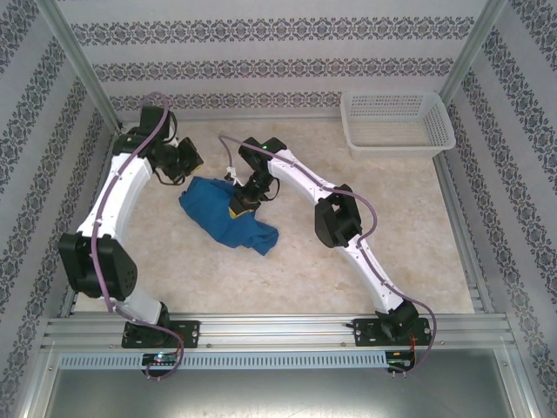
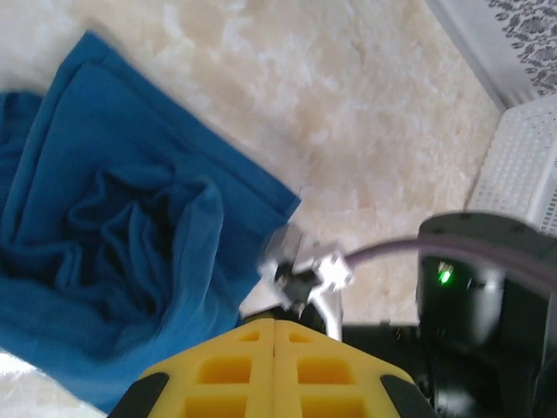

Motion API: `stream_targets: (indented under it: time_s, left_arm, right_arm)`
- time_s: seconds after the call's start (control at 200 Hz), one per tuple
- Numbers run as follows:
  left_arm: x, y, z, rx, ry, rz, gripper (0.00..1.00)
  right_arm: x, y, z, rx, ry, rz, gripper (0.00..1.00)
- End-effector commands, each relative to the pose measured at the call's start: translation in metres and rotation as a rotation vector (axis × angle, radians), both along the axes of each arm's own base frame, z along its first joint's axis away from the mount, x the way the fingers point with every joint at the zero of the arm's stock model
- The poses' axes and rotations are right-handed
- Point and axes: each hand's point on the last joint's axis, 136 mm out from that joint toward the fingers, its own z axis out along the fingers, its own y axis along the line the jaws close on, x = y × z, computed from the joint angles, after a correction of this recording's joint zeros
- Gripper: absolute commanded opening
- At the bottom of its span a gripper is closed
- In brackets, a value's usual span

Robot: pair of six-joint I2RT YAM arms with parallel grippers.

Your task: Roll up the long pants

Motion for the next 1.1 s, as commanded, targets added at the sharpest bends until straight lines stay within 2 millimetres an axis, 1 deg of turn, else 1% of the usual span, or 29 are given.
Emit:
stream_targets:
  time_s: [0.0, 0.08, 0.165, 0.295, 0.43, 0.505, 0.585, 0.664, 0.724, 0.769, 0.804, 0.889, 0.924, 0.974, 1.039, 1.094]
  left_arm:
    - [-0.022, -0.014, -0.007, -0.04, 0.011, -0.013, 0.0]
    - [-0.031, -0.014, -0.019, -0.025, 0.039, -0.01, 0.0]
    - [-0.034, -0.015, -0.028, -0.028, 0.065, -0.013, 0.0]
    - [-0.032, -0.014, -0.027, -0.012, 0.061, -0.017, 0.0]
    - [-0.024, -0.01, -0.015, 0.024, 0.039, -0.022, 0.0]
    - [-0.019, -0.004, -0.006, 0.053, 0.02, -0.018, 0.0]
    - [-0.011, 0.009, 0.008, 0.085, -0.006, 0.012, 0.0]
    - [-0.001, 0.03, 0.024, 0.131, -0.032, 0.069, 0.0]
    - [0.01, 0.038, 0.027, 0.167, -0.037, 0.081, 0.0]
    - [0.015, 0.038, 0.021, 0.17, -0.003, 0.071, 0.0]
    - [0.019, 0.034, 0.009, 0.156, 0.043, 0.047, 0.0]
    - [0.024, 0.015, -0.023, 0.06, 0.134, -0.018, 0.0]
    - [0.024, 0.008, -0.036, 0.026, 0.154, -0.033, 0.0]
    - [0.022, 0.005, -0.051, 0.005, 0.171, -0.032, 0.0]
    - [0.018, 0.003, -0.063, -0.01, 0.173, -0.03, 0.0]
    - [0.016, 0.003, -0.068, -0.01, 0.175, -0.034, 0.0]
  right_arm:
    - [0.016, 0.003, 0.009, 0.058, 0.008, -0.056, 0.0]
    - [0.019, 0.006, 0.009, 0.078, 0.022, -0.07, 0.0]
    - [0.017, 0.008, 0.014, 0.085, 0.015, -0.064, 0.0]
    - [0.006, 0.001, 0.033, 0.057, -0.033, -0.035, 0.0]
    - [-0.015, -0.015, 0.054, -0.026, -0.134, 0.02, 0.0]
    - [-0.031, -0.024, 0.064, -0.091, -0.202, 0.065, 0.0]
    - [-0.048, -0.033, 0.074, -0.142, -0.253, 0.101, 0.0]
    - [-0.066, -0.038, 0.083, -0.181, -0.302, 0.136, 0.0]
    - [-0.078, -0.042, 0.086, -0.218, -0.344, 0.167, 0.0]
    - [-0.084, -0.047, 0.087, -0.26, -0.39, 0.188, 0.0]
    - [-0.085, -0.053, 0.085, -0.313, -0.443, 0.202, 0.0]
    - [-0.094, -0.062, 0.081, -0.417, -0.554, 0.271, 0.0]
    - [-0.099, -0.064, 0.078, -0.453, -0.588, 0.305, 0.0]
    - [-0.105, -0.066, 0.074, -0.498, -0.631, 0.35, 0.0]
    - [-0.112, -0.067, 0.071, -0.54, -0.68, 0.41, 0.0]
    - [-0.118, -0.065, 0.068, -0.562, -0.717, 0.462, 0.0]
